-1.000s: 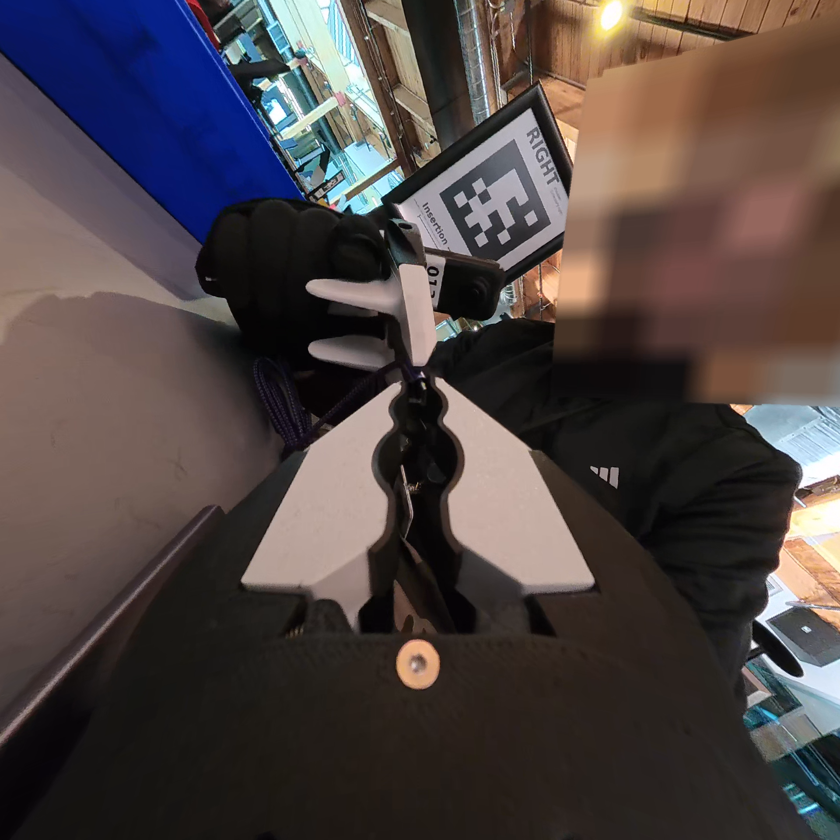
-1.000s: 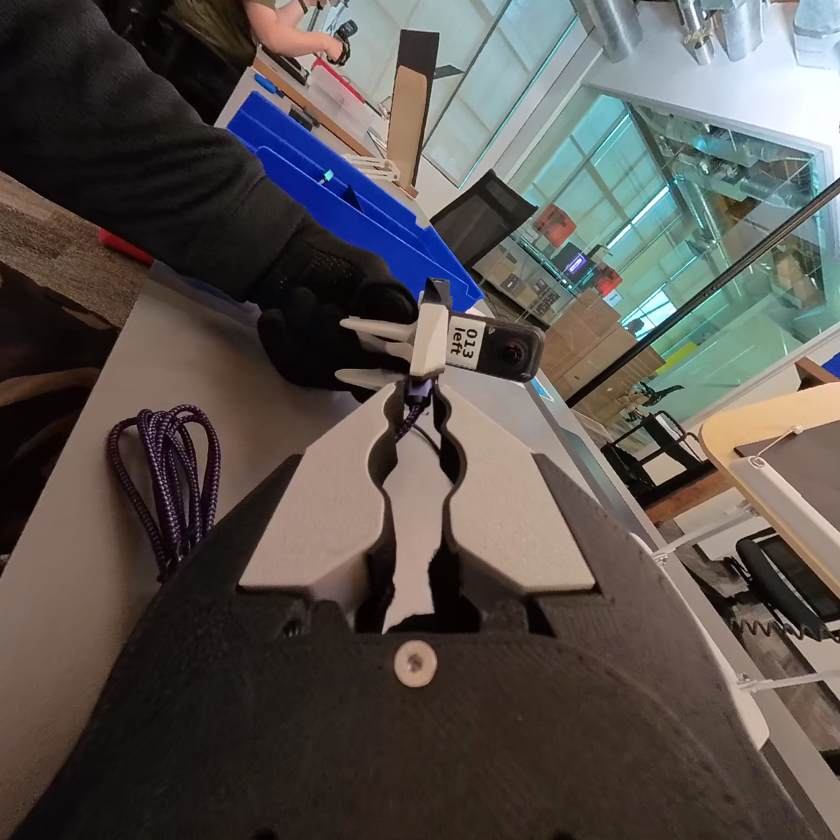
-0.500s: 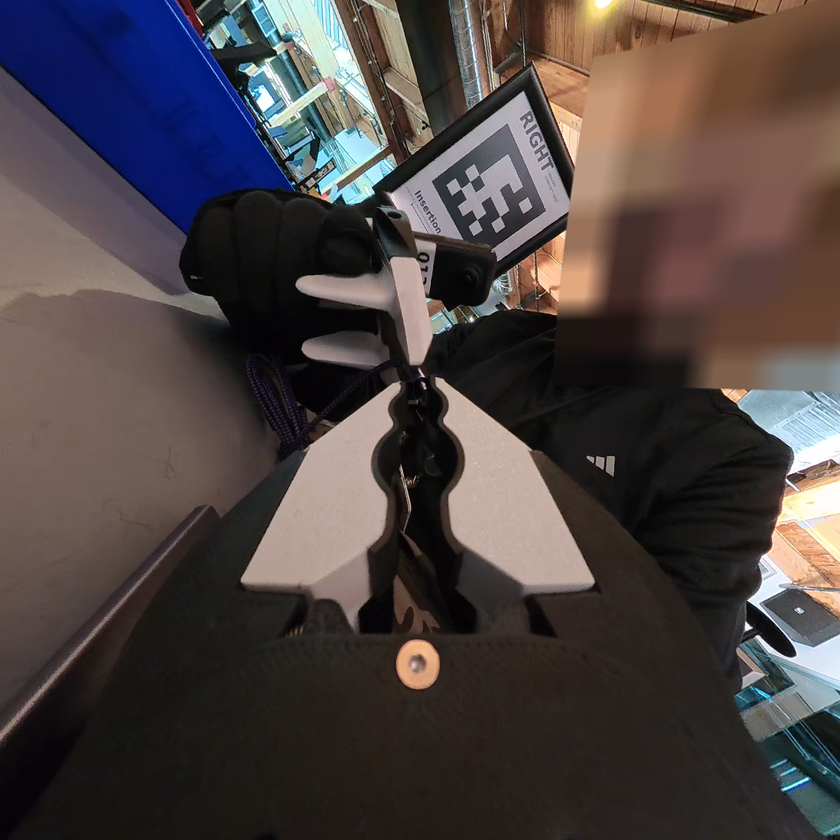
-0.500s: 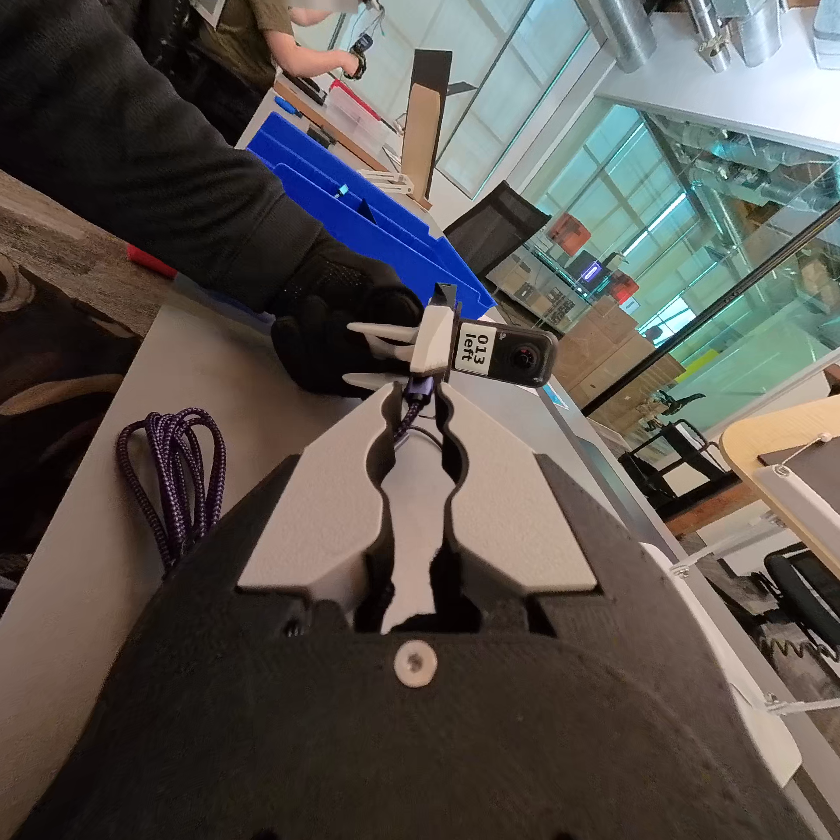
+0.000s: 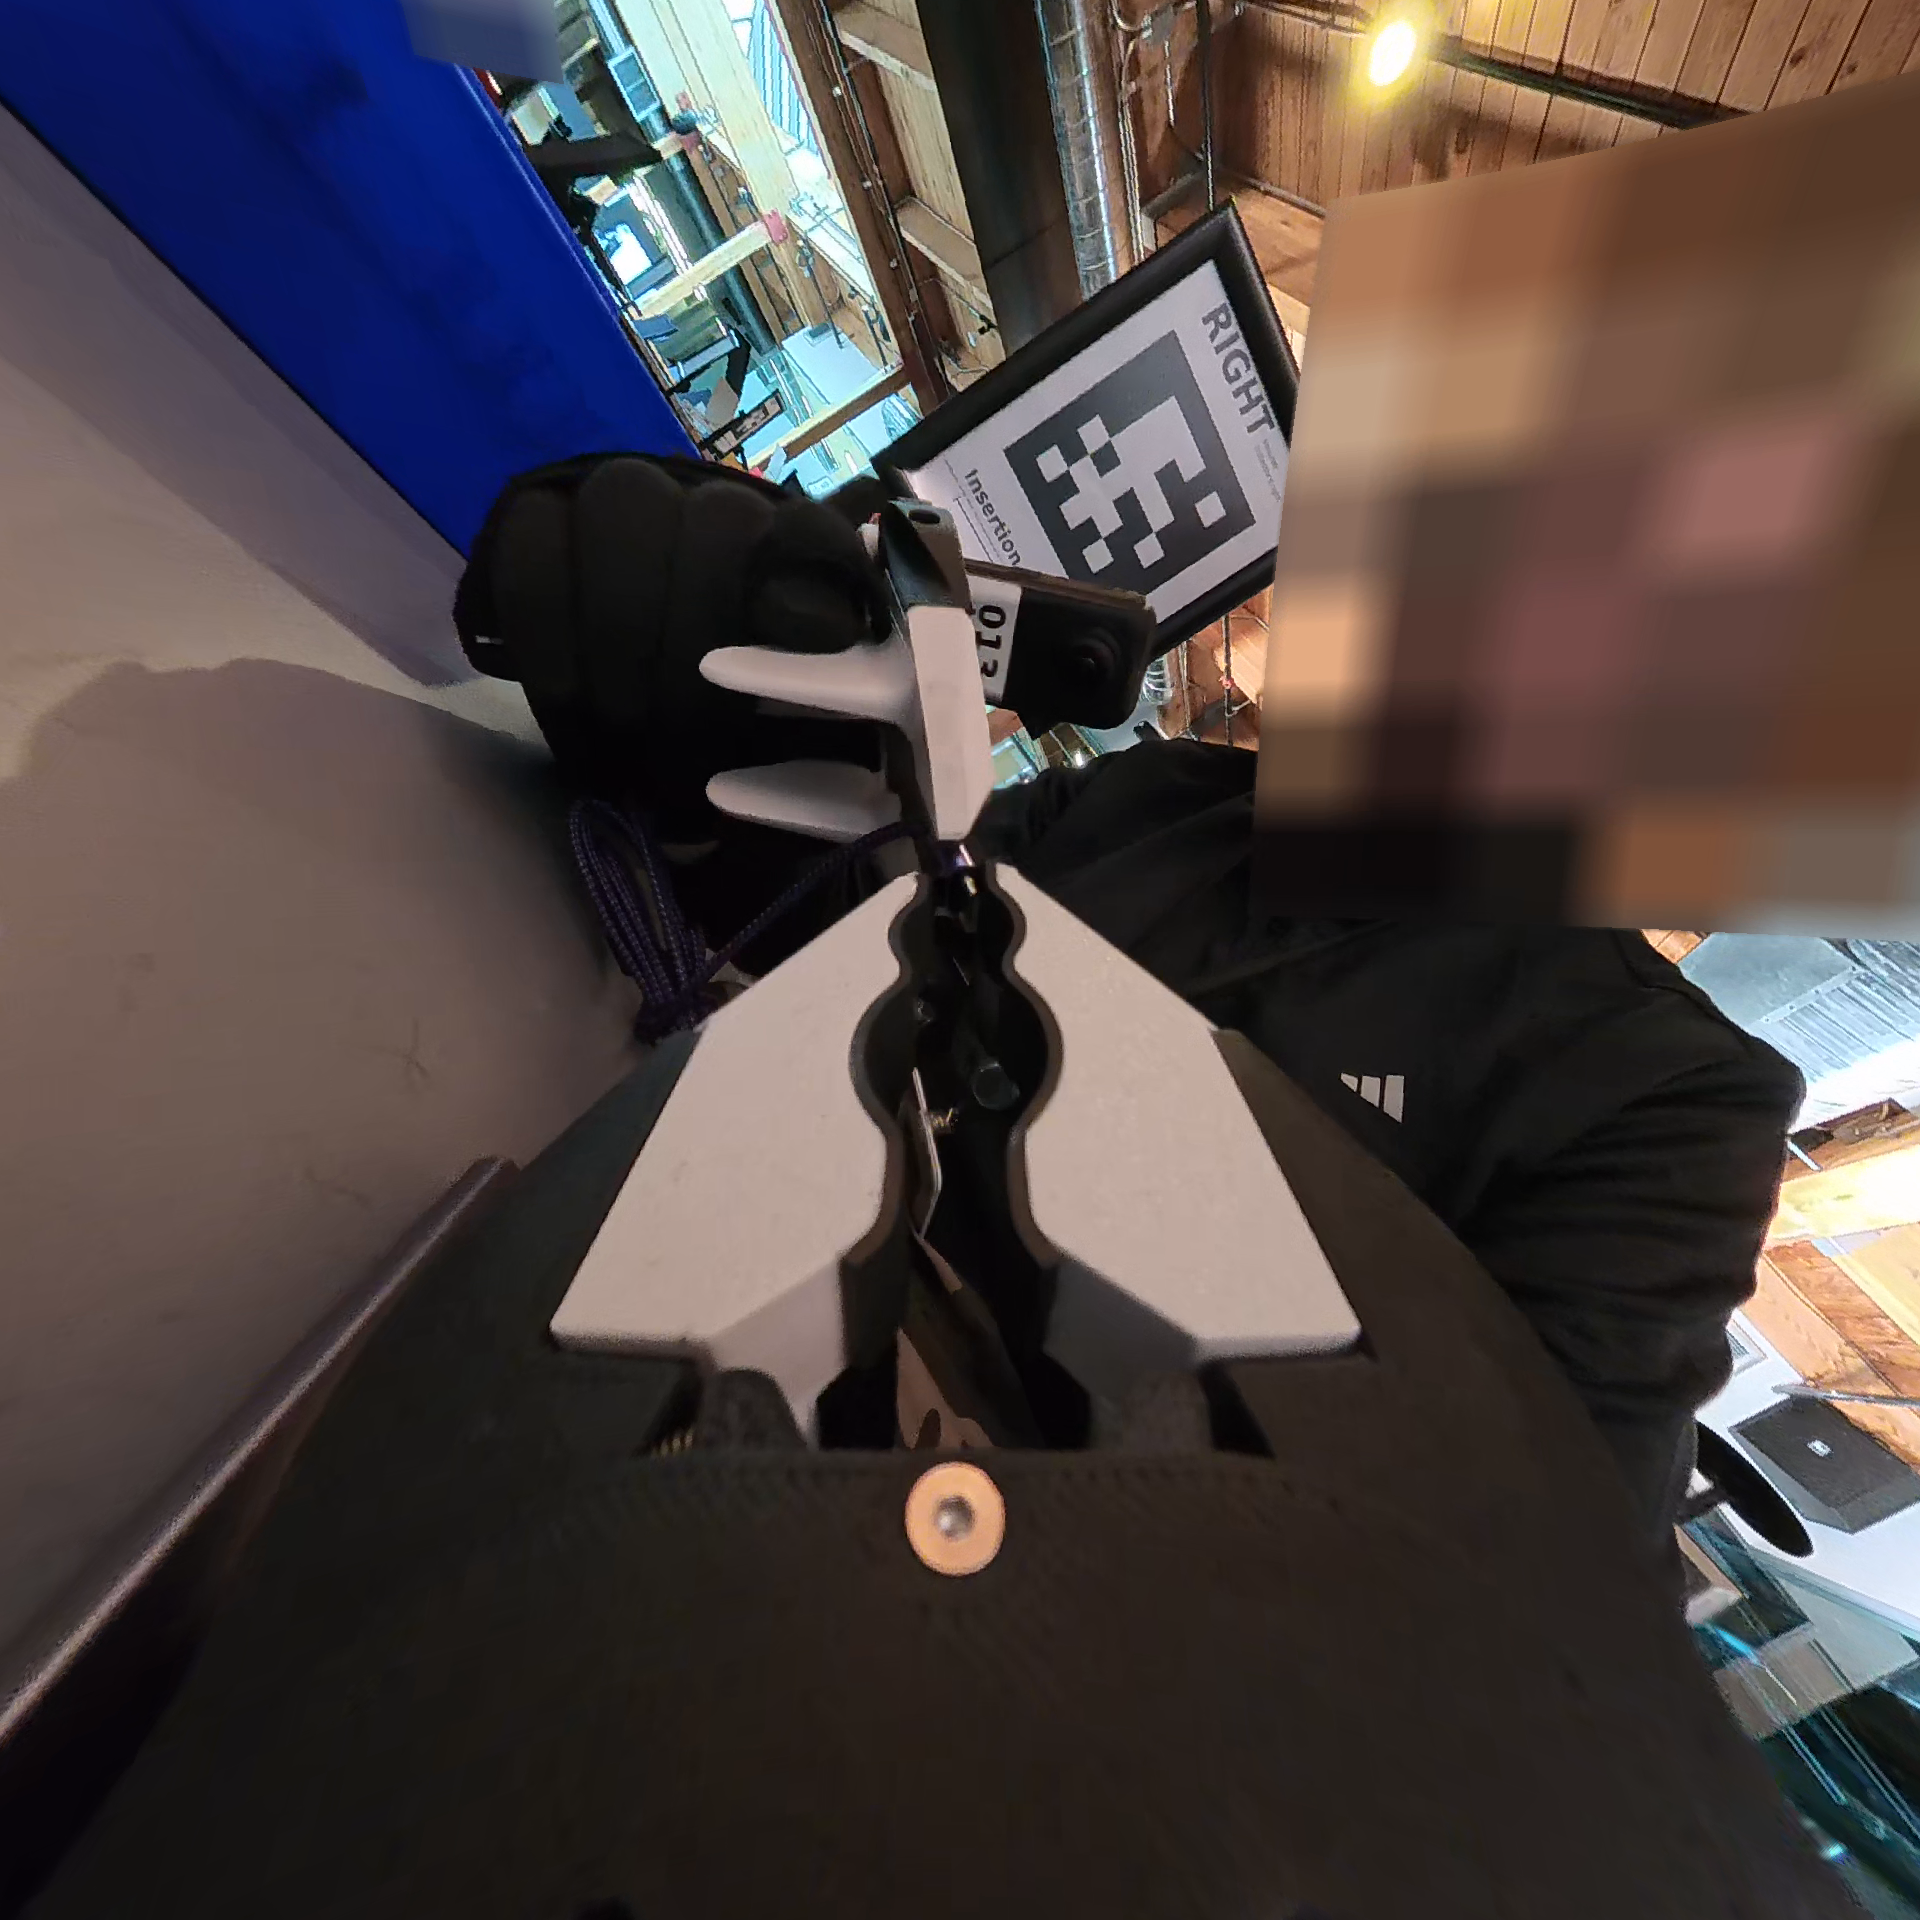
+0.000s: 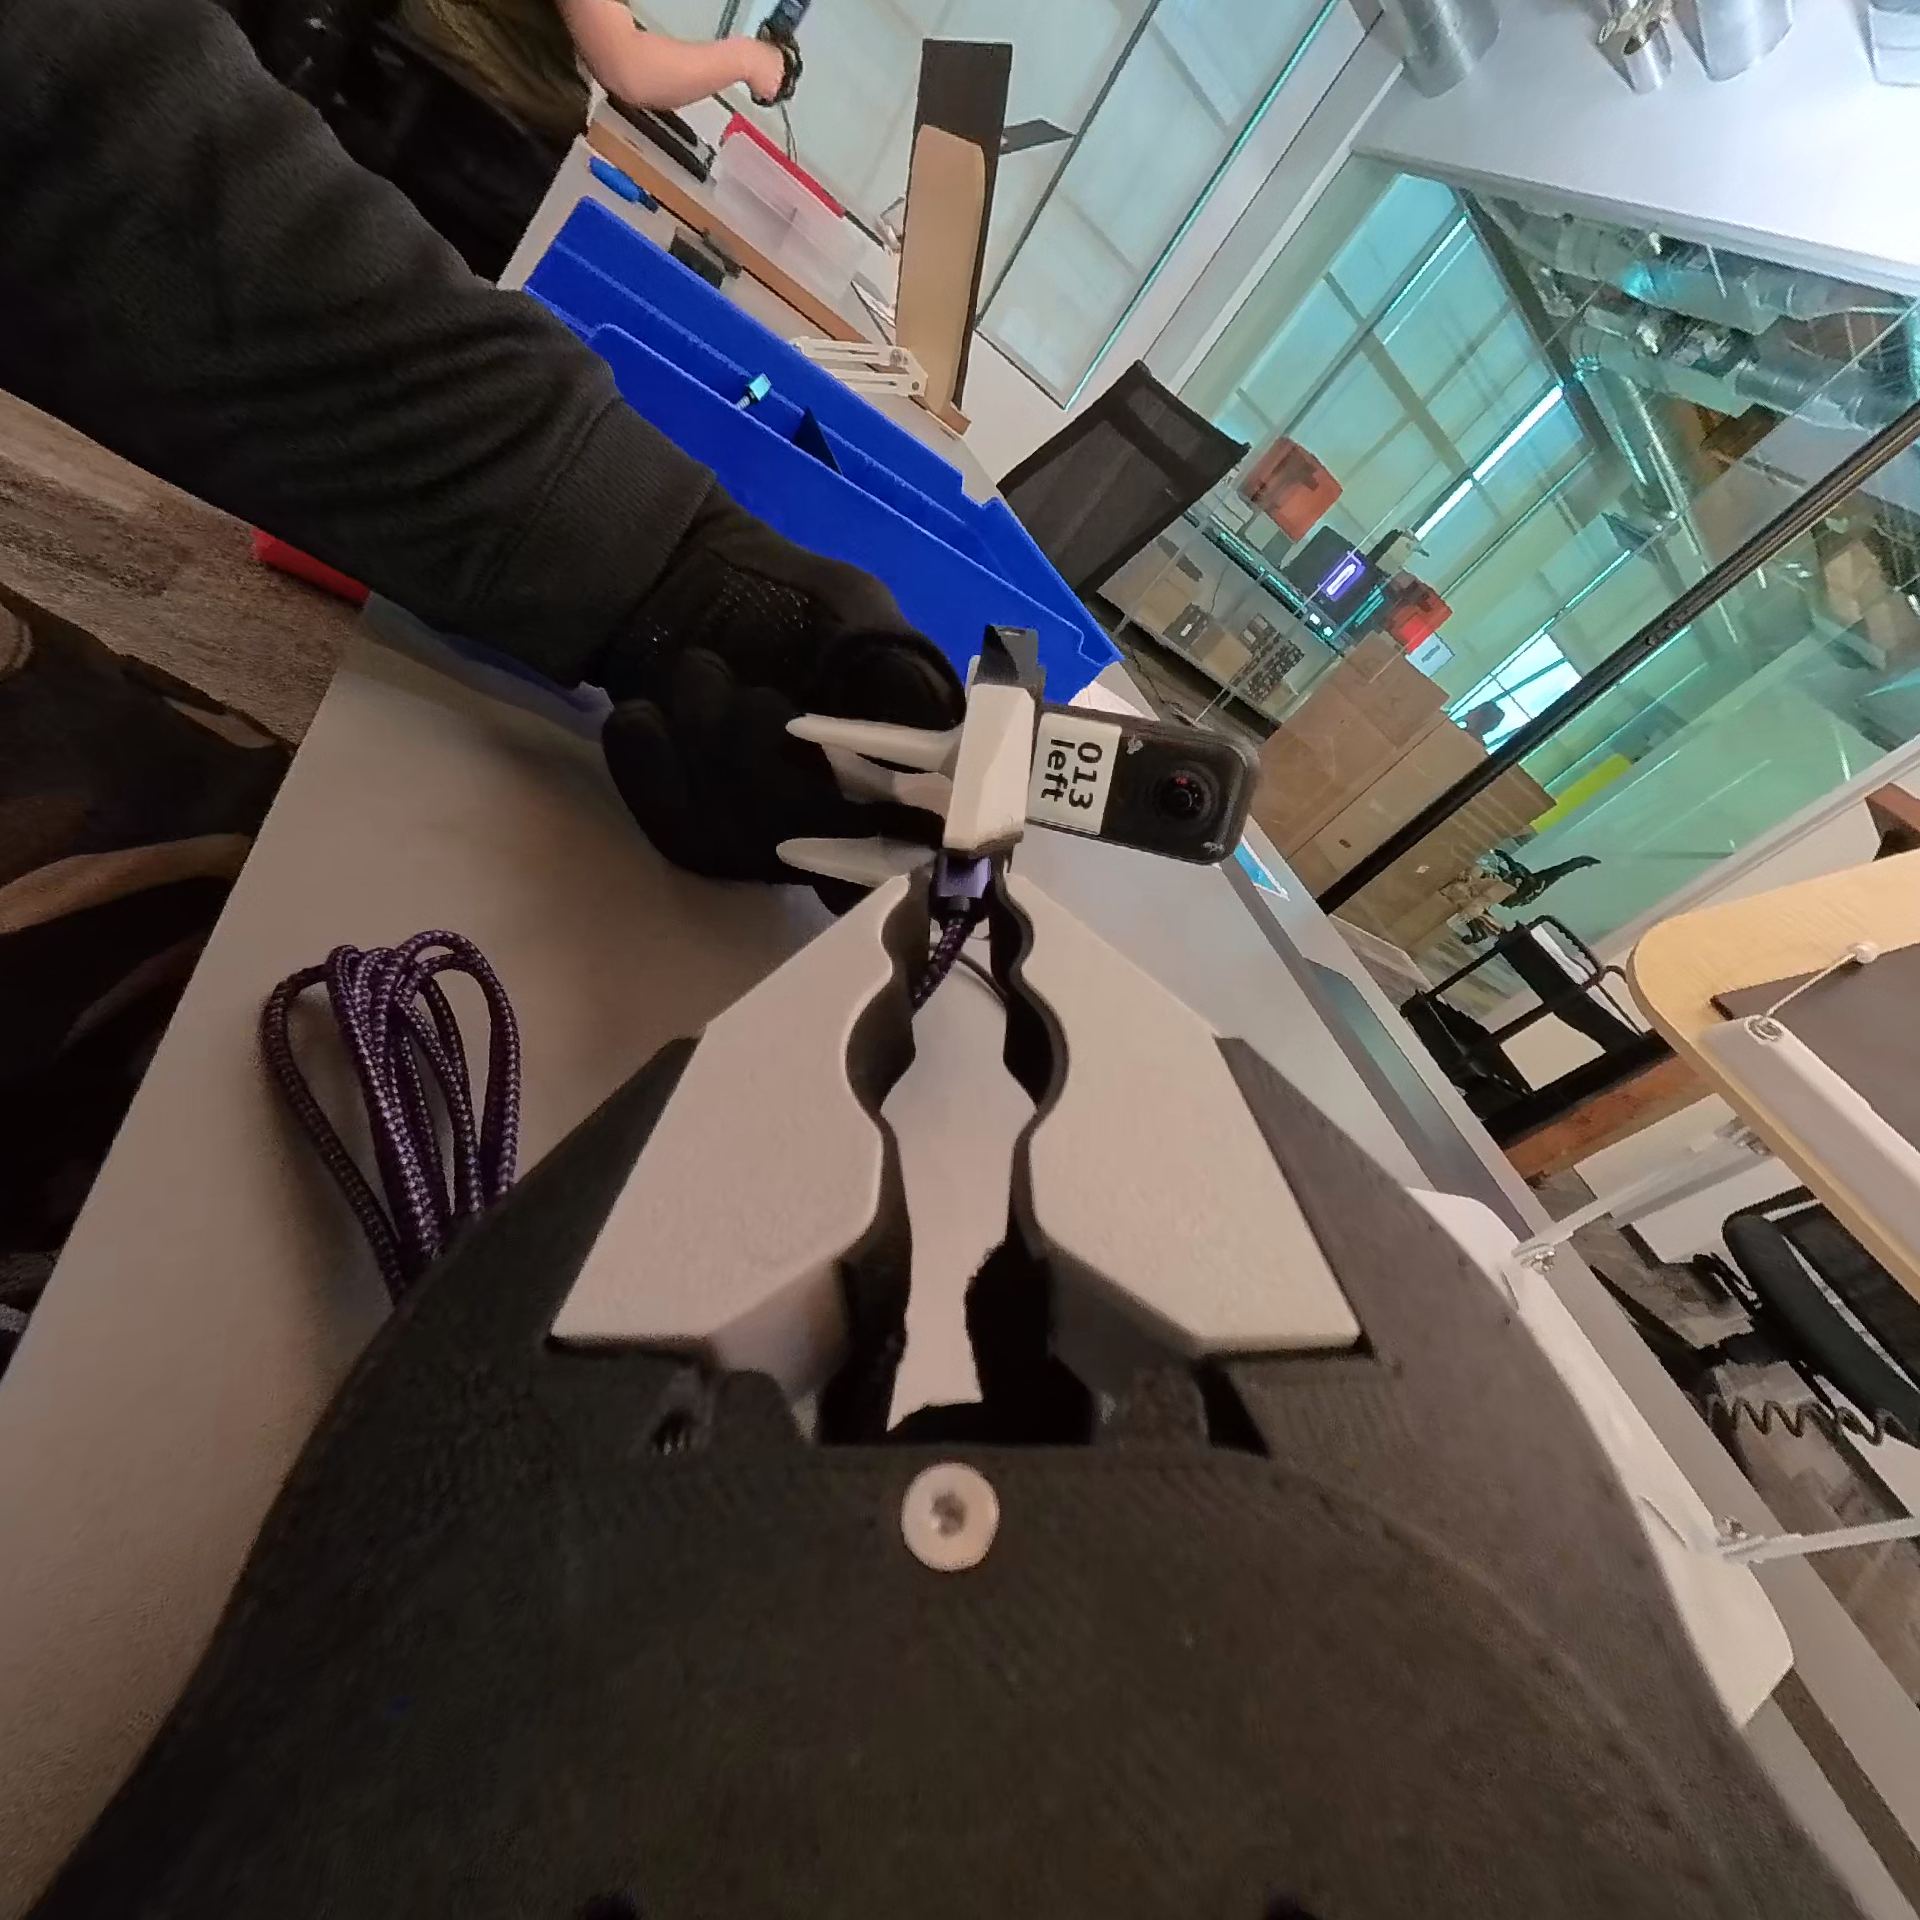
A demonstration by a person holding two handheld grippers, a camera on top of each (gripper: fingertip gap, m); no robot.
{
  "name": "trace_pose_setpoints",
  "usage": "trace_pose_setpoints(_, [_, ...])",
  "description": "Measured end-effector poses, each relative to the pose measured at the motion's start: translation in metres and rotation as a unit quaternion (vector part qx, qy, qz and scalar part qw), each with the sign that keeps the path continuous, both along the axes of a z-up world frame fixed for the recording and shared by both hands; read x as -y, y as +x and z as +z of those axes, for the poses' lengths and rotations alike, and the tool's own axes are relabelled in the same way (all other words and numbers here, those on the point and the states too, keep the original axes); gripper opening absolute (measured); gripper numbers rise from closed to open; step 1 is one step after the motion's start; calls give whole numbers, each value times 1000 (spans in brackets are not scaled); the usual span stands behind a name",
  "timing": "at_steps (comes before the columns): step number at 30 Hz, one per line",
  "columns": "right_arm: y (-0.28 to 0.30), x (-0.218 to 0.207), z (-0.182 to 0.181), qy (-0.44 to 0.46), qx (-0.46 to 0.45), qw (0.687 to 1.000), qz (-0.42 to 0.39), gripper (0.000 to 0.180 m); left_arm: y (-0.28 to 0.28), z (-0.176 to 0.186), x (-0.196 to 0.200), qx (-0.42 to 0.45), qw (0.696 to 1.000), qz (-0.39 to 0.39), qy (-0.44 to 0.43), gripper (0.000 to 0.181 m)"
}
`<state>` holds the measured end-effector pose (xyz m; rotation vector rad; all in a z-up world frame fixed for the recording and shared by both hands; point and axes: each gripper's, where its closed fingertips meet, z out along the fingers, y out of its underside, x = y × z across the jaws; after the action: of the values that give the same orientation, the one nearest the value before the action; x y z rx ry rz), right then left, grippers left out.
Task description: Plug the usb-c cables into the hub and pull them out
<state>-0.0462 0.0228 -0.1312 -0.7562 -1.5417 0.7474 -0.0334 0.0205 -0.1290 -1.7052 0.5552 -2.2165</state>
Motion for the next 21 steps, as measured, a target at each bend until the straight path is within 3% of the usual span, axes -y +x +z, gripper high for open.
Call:
trace_pose_setpoints(5, [1, -7, 0, -14, 1, 1000, -9, 8, -8, -2, -18, -6, 998, 60, -4, 11])
trace_pose_setpoints(12, [1, -26, -7, -38, 17, 998, -44, 8, -22, -20, -45, -143, 965, 205, 72, 18])
trace_pose_setpoints(15, [2, -36, -7, -48, 17, 997, -61, 8, -28, -35, -44, -291, 919, 217, 153, 24])
trace_pose_setpoints(21, [8, -50, -5, -76, 9, 994, -82, 8, -54, -56, -25, -553, 757, 118, 327, 33])
